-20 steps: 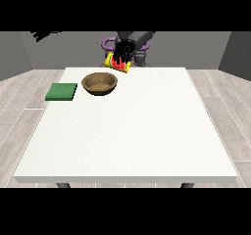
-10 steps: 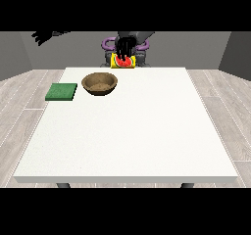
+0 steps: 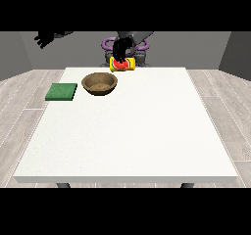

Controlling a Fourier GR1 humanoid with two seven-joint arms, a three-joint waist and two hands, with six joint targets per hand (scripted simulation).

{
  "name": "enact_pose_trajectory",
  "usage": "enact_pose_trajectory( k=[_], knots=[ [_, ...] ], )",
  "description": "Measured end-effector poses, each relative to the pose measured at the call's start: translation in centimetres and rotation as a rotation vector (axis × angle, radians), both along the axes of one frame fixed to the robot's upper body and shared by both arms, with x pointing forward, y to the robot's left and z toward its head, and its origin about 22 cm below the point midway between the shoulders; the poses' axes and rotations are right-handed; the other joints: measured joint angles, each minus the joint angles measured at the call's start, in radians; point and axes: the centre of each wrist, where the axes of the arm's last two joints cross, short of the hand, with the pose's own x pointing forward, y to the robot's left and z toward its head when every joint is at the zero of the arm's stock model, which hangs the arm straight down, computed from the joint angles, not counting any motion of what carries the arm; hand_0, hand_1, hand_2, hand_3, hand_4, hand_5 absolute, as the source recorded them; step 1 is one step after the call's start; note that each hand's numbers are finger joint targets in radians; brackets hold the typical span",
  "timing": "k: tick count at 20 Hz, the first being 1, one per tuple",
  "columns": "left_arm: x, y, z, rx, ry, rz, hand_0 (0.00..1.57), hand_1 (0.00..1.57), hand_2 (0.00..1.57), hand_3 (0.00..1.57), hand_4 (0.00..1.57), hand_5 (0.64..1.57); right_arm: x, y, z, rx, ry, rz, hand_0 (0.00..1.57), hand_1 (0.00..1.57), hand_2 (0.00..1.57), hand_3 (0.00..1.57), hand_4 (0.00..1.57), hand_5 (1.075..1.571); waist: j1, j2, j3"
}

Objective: Pick the cup and pour the ball into the bowl, then pick the bowl and place it on the pad

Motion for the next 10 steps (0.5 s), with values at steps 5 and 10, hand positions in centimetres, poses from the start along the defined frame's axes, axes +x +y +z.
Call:
enact_pose_trajectory(
  k=[5, 10],
  knots=[
    [0.1, -0.2, 0.2, 0.180, -0.009, -0.054, 1.53, 1.53, 1.57, 1.57, 1.21, 1.531, 0.2, 0.1, 0.3, 0.006, -0.010, 0.010, 0.00, 0.00, 0.00, 0.32, 0.48, 1.570, -0.009, 0.012, 0.0007],
    [0.7, 0.0, 0.4, 0.474, -0.054, -0.086, 1.51, 1.51, 1.57, 1.57, 1.26, 1.512, 0.1, -0.5, 0.1, 0.020, -0.006, 0.011, 0.00, 0.00, 0.00, 0.29, 0.47, 1.570, -0.016, 0.008, 0.0009]
  ],
)
